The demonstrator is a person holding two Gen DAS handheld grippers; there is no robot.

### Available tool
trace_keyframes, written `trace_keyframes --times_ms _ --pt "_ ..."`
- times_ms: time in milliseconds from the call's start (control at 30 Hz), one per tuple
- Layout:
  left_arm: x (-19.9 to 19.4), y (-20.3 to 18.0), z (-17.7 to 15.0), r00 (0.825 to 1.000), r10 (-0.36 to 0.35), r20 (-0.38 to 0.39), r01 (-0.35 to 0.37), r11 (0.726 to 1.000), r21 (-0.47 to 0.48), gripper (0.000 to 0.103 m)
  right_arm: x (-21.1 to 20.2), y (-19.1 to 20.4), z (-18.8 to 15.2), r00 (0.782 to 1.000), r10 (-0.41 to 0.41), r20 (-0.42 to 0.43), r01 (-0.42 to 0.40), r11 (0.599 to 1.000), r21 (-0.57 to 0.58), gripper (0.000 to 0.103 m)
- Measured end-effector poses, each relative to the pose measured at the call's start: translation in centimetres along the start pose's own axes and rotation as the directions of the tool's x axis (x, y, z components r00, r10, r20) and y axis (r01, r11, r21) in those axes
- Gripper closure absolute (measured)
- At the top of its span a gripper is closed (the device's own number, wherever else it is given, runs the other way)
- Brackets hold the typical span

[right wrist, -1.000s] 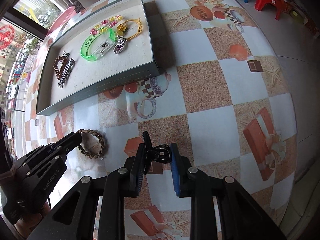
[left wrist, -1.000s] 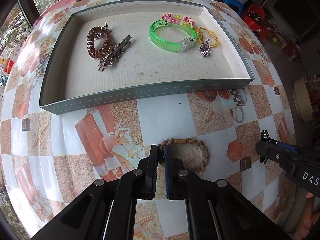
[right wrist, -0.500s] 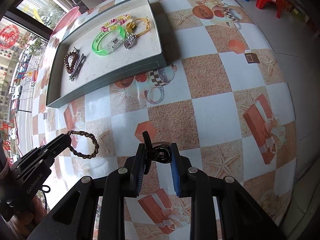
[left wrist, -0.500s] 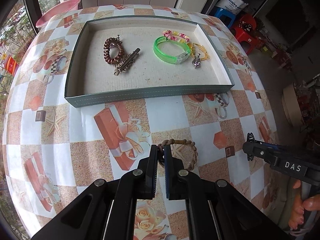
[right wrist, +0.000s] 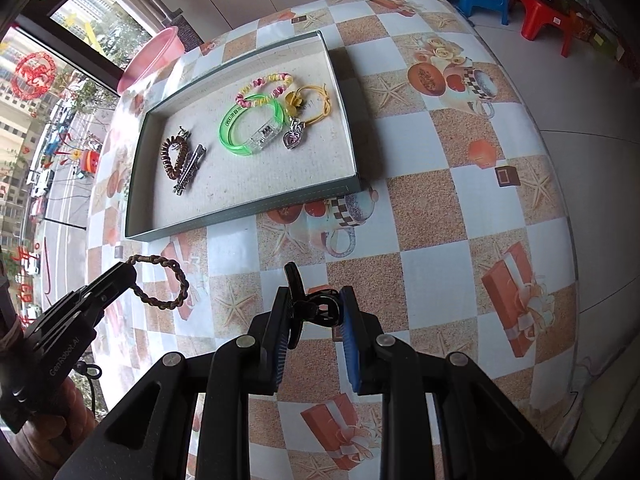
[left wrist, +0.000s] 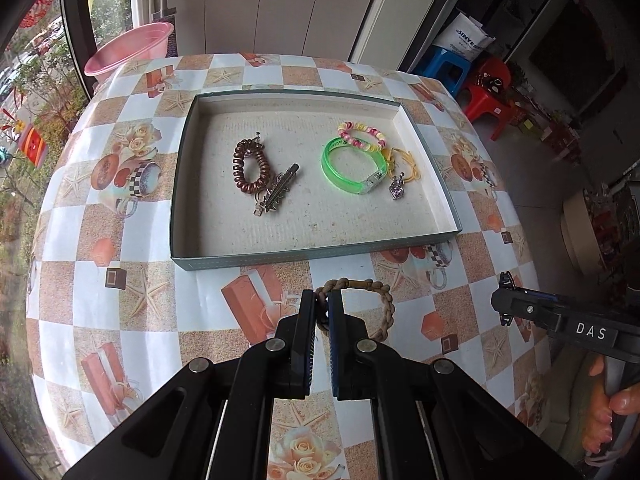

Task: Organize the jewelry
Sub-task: 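Carry the claw clip and braided bracelet into the tray with both tools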

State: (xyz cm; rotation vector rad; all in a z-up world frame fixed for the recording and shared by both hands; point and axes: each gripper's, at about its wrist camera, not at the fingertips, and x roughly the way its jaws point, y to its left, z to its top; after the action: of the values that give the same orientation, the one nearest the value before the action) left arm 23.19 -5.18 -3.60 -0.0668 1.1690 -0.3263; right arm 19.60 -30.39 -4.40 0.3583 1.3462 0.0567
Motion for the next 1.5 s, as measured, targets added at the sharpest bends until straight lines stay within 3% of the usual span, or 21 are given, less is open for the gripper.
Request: trace_keyframes --times_ms 667,967,1500 --pt "0.7 2.1 6.8 0.998 0.033 0.061 -0.031 0.999 -0.038 0.084 -0.7 2.0 7.5 0.997 0.042 0.060 -0.038 0.997 -0.059 0.077" --pt "3.8 2.9 8.1 0.999 0.049 0.018 -0.048 0.998 -0.042 0.085 2.3 3.2 10.4 0.999 0.043 0.032 -0.040 0.995 -0.088 0.077" --pt "8.9 2.6 8.2 0.992 0.106 -0.069 -0.106 0.994 -0.001 0.085 8.2 2.7 11.3 0.997 0.037 -0.074 -0.041 0.997 -0.059 0.077"
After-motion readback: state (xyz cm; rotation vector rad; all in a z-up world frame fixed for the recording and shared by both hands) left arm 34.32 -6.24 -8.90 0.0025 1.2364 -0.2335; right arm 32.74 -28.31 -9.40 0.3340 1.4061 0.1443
